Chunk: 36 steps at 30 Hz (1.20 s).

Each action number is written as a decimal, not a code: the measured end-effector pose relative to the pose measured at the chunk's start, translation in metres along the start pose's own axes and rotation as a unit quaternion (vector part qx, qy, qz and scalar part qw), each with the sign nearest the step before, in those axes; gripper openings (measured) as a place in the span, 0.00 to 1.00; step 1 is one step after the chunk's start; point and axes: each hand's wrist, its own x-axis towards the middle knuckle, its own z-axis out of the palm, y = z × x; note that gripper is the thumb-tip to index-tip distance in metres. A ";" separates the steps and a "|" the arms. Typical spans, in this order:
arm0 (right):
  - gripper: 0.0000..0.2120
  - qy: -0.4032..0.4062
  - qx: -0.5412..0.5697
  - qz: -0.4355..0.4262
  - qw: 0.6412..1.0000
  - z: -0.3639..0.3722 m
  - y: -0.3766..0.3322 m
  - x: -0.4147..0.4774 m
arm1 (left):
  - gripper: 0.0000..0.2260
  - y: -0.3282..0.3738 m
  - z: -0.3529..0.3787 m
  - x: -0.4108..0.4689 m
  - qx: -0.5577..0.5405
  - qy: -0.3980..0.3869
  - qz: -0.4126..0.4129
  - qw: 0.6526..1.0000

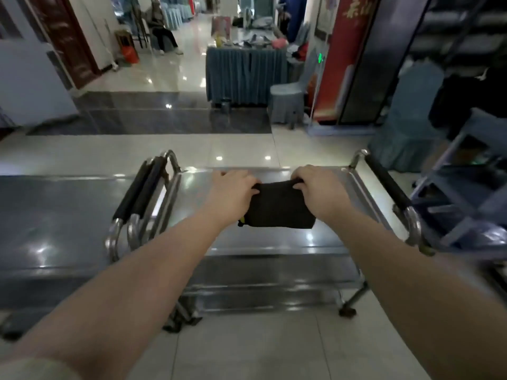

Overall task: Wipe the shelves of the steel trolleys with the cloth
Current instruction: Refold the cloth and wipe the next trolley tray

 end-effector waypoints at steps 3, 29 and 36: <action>0.07 -0.031 0.033 0.024 0.999 0.065 0.021 -0.047 | 0.09 0.006 0.075 -0.047 -0.062 -0.032 0.005 0.998; 0.08 0.064 0.099 0.026 0.993 0.536 0.233 -0.146 | 0.13 -0.020 0.581 -0.114 -0.071 0.000 -0.052 0.996; 0.10 0.007 0.109 -0.017 0.994 0.558 0.246 -0.164 | 0.13 -0.030 0.610 -0.143 -0.088 -0.009 0.012 0.996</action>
